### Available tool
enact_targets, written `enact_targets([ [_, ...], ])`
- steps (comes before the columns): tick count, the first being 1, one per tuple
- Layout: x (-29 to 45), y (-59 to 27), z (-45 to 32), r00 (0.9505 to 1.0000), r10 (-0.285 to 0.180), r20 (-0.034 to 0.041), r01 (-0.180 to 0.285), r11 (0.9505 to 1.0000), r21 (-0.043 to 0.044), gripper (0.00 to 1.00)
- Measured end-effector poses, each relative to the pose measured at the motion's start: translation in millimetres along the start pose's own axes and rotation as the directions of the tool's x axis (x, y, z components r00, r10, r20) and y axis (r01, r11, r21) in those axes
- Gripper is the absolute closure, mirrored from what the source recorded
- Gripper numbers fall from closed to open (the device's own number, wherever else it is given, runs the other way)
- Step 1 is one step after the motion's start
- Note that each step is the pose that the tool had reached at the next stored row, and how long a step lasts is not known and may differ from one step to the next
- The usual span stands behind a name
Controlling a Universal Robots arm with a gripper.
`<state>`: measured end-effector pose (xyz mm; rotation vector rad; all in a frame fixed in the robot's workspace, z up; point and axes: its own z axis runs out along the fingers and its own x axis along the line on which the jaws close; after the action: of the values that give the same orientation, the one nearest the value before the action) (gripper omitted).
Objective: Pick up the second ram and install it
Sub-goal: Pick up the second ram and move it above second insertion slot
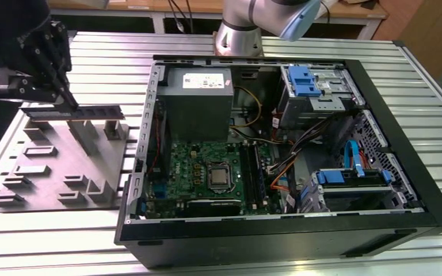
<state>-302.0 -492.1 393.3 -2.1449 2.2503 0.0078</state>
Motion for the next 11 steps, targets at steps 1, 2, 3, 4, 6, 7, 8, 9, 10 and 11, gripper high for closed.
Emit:
enact_targets([
  [1, -0.1, -2.3, 0.2, 1.0, 0.001, 0.0, -0.001, 1.0, 0.0001, 0.89],
  [2, -0.2, -4.8, 0.4, 1.0, 0.003, -0.0001, -0.003, 1.0, 0.0001, 0.89],
  [3, -0.3, -7.4, 0.7, 1.0, 0.004, 0.0, -0.004, 1.0, 0.0002, 0.89],
  [4, -0.5, -10.1, 0.8, 1.0, 0.005, -0.0001, -0.005, 1.0, 0.0001, 0.89],
  [6, -0.7, -15.5, 1.1, 1.0, 0.007, -0.0002, -0.007, 1.0, 0.0001, 0.89],
  [7, -0.9, -18.4, 1.4, 1.0, 0.008, -0.0001, -0.008, 1.0, 0.0002, 0.89],
  [8, -1.0, -21.5, 1.5, 1.0, 0.008, -0.0001, -0.008, 1.0, 0.0003, 0.89],
  [9, -1.2, -24.6, 1.6, 1.0, 0.009, -0.0002, -0.009, 1.0, 0.0002, 0.89],
  [10, -1.3, -28.1, 1.7, 1.0, 0.009, -0.0002, -0.009, 1.0, 0.0003, 0.89],
  [11, -1.5, -31.4, 1.8, 1.0, 0.01, -0.0002, -0.01, 1.0, 0.0003, 0.89],
])
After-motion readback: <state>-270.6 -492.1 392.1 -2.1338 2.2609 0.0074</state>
